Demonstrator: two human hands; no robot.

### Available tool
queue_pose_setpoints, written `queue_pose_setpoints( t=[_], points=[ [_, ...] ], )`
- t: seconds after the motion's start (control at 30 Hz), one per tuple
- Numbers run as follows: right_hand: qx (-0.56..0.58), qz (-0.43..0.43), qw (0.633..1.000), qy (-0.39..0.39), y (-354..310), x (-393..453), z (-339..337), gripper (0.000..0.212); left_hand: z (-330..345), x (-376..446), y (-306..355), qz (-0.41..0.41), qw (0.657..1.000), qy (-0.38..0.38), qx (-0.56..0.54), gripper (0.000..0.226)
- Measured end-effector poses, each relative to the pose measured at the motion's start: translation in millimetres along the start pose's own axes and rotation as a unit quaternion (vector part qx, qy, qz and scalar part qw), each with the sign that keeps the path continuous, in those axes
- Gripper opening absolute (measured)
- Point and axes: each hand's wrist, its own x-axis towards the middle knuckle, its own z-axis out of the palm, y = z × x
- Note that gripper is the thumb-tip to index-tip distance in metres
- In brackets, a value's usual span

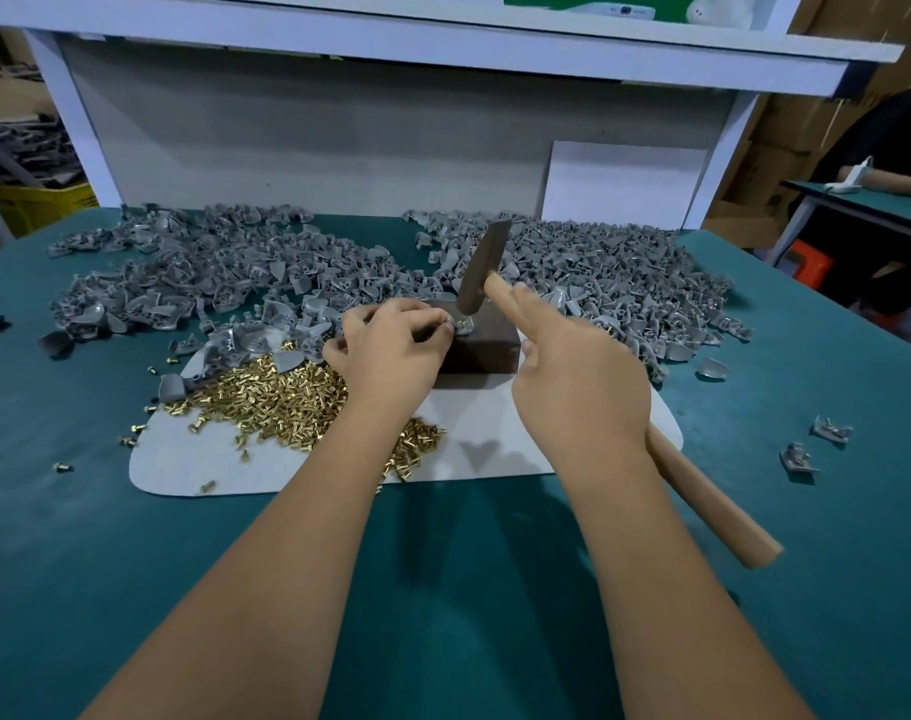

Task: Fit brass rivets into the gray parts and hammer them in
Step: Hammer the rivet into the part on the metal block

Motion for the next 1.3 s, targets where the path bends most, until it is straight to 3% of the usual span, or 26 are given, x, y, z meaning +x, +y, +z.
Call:
queue_pose_setpoints(
  t=[0.1, 0.27, 0.4, 0.53, 0.9, 1.03, 1.17, 1.3],
  points=[
    [0.015, 0.017, 0.999, 0.040, -1.5, 0.8, -1.0, 0.066, 1.4, -1.3, 0.1, 0.010, 1.000, 0.015, 0.001, 0.011],
    [0.011, 0.006, 0.999, -0.038, -2.1, 0.0, 3.4, 0.067, -1.2, -1.1, -0.3, -0.002, 1.000, 0.001, -0.007, 0.012],
    [0.015, 0.022, 1.000, 0.007, -2.4, 1.4, 2.1, 0.066, 0.2, -1.4, 1.2, -0.006, 1.000, 0.007, -0.007, 0.011],
    [0.003, 0.011, 0.999, -0.043, -1.0, 0.1, 3.7, 0.066, -2.6, -1.1, 0.9, -0.003, 1.000, -0.006, -0.021, 0.015],
    [-0.011, 0.024, 1.000, 0.006, -5.0, 1.4, 1.7, 0.067, -0.2, 0.8, 1.2, -0.014, 1.000, -0.004, -0.015, 0.009],
    [-0.012, 0.016, 0.999, -0.045, -4.2, 1.7, 3.7, 0.068, -3.7, 0.3, 2.0, -0.019, 1.000, -0.013, -0.001, 0.011],
    [-0.003, 0.019, 1.000, -0.013, -6.5, 2.6, 2.8, 0.068, -4.0, -1.4, 4.5, -0.027, 0.999, -0.013, -0.017, 0.007],
    [0.003, 0.015, 0.999, -0.044, -7.0, 3.5, 4.0, 0.068, -3.8, -1.5, 3.4, -0.019, 1.000, -0.010, -0.021, 0.006]
  ],
)
